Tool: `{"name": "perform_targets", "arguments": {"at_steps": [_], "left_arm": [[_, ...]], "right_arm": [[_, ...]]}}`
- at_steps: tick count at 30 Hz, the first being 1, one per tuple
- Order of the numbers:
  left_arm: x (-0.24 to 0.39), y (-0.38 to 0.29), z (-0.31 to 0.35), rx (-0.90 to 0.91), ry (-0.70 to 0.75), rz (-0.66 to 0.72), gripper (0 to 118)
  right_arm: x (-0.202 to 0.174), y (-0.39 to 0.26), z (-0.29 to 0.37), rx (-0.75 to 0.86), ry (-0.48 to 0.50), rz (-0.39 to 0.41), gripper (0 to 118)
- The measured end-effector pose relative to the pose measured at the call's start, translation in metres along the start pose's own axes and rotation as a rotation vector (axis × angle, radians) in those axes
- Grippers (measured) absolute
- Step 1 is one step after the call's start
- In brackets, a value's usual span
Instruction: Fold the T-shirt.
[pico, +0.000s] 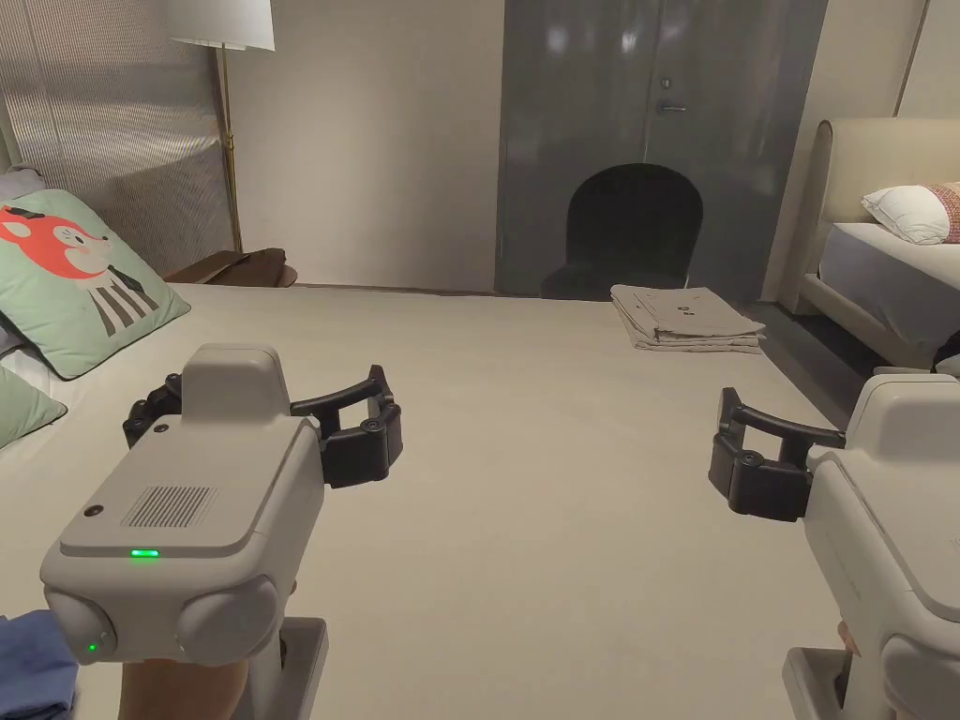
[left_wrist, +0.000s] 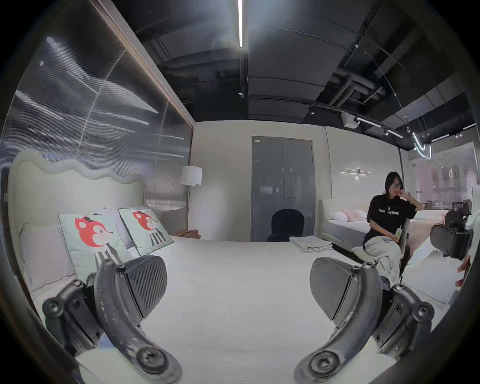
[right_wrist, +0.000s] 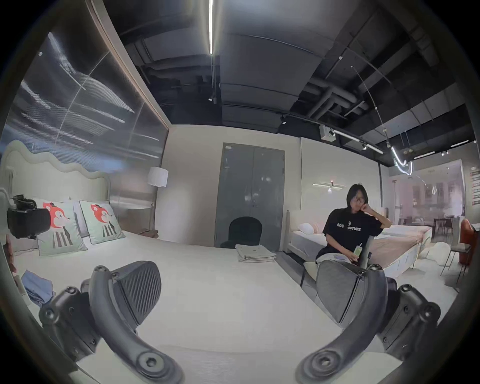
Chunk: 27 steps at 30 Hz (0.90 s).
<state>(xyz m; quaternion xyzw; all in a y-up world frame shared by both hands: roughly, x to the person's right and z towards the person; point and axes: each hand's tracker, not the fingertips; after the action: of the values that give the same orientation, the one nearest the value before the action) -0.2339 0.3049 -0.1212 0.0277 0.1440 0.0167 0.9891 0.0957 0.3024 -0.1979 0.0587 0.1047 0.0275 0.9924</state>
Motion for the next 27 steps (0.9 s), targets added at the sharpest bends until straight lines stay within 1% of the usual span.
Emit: {"name": "perform_targets", "arguments": {"at_steps": [2,18,22,25,27], "left_arm": [[-0.0022,0.0009,0.0001,-0.002,-0.001,0.013,110],[0.0028,-0.0009,0.0045,-0.004,-0.009,0.004,110],[0.0038,-0.001,0.006,-0.002,-0.013,0.004,110],[0.0041,-0.0004,0.007,-0.004,-0.013,0.007,110],[0.0039,-0.0005,0.0075,-0.004,-0.013,0.008,110]], "right_arm": [[0.0009,-0.0002,0.0002,0.0,0.005,-0.016,116],[0.0017,-0.0015,0.0049,0.002,0.017,-0.035,116],[0.0013,-0.0016,0.0057,0.001,0.028,-0.028,116],[0.0006,-0.0023,0.0073,0.008,0.067,-0.001,116],[0.0003,-0.0019,0.0096,0.012,0.075,-0.003,116]]}}
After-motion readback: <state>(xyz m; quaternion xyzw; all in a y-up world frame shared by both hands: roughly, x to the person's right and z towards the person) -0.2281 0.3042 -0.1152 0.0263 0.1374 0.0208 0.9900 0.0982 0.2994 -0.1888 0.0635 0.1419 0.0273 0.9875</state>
